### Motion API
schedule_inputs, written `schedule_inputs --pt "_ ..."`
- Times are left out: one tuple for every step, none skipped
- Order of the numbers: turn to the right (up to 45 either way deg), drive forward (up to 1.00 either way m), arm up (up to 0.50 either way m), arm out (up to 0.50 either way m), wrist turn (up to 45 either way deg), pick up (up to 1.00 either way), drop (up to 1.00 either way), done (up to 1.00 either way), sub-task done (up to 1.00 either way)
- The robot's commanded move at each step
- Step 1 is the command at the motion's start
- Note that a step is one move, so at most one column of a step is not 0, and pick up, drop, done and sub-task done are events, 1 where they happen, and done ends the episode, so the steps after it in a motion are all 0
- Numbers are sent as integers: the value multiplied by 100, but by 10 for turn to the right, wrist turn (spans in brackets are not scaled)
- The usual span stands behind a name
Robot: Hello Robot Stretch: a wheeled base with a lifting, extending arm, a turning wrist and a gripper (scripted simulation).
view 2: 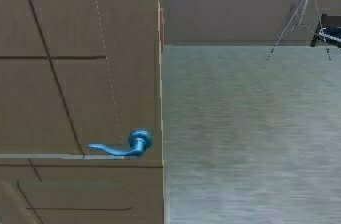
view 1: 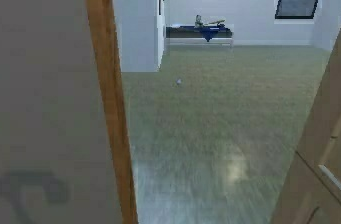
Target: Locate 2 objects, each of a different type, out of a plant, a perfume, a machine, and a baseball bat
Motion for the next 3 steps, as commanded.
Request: schedule_inputs --pt "210 0 0 0 0 0 0 0 0" --pt "0 100 0 0 0 0 0 0 0" --pt "30 0 0 0 0 0 0 0 0"
